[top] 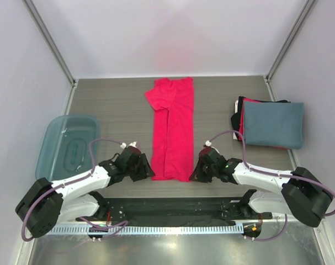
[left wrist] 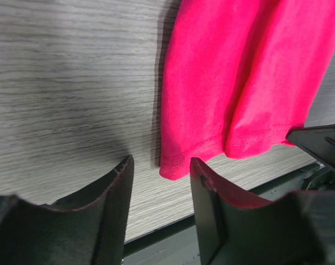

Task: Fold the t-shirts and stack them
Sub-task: Fold the tshirt

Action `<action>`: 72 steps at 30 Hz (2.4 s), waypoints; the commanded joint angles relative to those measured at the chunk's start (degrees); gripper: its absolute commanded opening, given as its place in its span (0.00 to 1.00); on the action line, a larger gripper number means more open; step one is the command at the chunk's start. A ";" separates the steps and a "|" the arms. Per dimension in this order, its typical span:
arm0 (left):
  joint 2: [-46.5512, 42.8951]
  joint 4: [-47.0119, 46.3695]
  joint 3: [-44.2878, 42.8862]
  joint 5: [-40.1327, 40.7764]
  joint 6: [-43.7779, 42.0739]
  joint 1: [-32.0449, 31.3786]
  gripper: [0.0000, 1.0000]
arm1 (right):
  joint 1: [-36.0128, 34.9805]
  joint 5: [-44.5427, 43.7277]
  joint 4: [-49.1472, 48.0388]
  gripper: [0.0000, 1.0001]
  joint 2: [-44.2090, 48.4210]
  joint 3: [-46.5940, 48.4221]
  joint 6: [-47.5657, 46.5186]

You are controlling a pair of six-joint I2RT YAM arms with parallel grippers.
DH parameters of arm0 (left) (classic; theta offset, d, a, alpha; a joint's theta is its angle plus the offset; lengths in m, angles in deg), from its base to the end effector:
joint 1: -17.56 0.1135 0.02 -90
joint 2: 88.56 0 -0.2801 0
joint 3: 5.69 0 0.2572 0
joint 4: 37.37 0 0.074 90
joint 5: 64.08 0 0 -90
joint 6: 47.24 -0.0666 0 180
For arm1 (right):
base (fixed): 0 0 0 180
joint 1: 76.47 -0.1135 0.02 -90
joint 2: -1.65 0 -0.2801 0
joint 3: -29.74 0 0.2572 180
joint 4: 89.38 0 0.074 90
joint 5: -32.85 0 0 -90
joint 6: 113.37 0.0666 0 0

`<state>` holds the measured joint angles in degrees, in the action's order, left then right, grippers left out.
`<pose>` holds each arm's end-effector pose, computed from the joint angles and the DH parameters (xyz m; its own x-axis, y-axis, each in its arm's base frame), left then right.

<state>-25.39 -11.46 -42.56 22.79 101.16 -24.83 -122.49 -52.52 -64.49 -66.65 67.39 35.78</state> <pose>0.1528 -0.1444 0.1385 -0.9002 -0.3297 -0.2843 -0.1314 0.8284 -0.5445 0.1469 0.1600 0.1269 -0.9366 0.2618 -0.2330 0.1075 0.8474 0.5199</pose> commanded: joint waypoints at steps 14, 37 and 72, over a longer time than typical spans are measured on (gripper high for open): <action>4.50 -7.50 1.40 -3.19 3.13 -2.26 0.10 | -0.65 -0.31 2.39 0.01 3.86 -0.96 -0.09; 3.61 3.04 -12.56 -3.11 -1.34 3.97 0.00 | 4.52 -9.99 12.51 0.01 -0.95 19.50 -12.39; 51.60 0.14 -61.68 -8.64 -6.36 24.11 0.06 | 28.44 2.59 14.79 0.04 -50.70 72.94 -22.68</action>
<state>23.94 -9.88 -99.65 16.45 94.88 -1.84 -94.68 -50.89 -49.89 -115.06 136.24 13.97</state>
